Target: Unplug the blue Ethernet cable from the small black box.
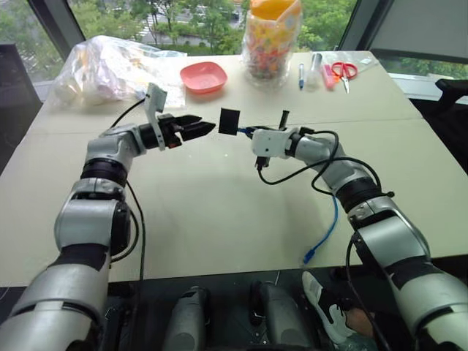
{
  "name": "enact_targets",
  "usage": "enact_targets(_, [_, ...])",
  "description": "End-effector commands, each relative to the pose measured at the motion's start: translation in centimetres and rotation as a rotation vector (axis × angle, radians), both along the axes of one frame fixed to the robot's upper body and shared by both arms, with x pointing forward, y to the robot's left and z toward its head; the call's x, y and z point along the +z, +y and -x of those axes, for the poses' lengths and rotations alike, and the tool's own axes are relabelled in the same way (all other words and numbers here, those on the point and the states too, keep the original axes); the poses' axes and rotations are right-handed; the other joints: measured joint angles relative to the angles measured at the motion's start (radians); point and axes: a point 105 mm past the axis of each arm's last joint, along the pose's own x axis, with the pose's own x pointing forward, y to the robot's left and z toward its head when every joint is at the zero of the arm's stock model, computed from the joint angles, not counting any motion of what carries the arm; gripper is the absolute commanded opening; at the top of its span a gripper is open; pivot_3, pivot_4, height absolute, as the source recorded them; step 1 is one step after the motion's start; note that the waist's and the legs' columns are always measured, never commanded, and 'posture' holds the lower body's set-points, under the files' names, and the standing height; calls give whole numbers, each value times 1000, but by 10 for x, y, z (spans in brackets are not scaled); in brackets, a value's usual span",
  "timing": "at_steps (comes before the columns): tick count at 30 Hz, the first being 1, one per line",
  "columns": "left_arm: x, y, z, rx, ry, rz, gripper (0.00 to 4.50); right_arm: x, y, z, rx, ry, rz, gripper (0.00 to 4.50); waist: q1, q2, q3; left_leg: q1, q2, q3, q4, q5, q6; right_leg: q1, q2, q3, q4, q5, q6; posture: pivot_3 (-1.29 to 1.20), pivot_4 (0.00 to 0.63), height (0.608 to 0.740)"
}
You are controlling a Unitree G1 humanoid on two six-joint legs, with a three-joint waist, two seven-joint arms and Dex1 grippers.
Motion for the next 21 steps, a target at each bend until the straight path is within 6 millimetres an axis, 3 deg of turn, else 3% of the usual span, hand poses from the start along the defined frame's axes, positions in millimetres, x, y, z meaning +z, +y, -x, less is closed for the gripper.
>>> enact_targets(1, [13,-12,-4,-4,-60,-22,4500,25,1,8,14,-115,-48,43,-2,0,0,0,0,0,0,0,0,0,0,0,0,0,0,0,150,740])
enact_targets(7, [17,-36,-3,-58,-60,0,4500,31,0,17,0,-172,-55,43,-6,0,0,1,0,-1,2,0,0,1,0,0,1,0,0,0,150,740])
enact_targets(10, [24,-42,-3,-71,-55,58,3747,33,2,21,0,-193,-48,0,-5,0,0,0,0,-1,2,0,0,0,0,0,1,0,0,0,150,740])
enact_targets(18, [24,-47,3,-127,-35,92,505,33,4,29,-1,-180,-36,0,-4,0,0,0,0,-1,2,0,0,1,0,0,1,0,0,0,150,740])
enact_targets(21, [21,-45,1,-110,-30,95,507,33,7,33,9,-116,-86,1176,-5,0,0,0,0,-2,2,0,0,1,0,0,1,0,0,0,150,740])
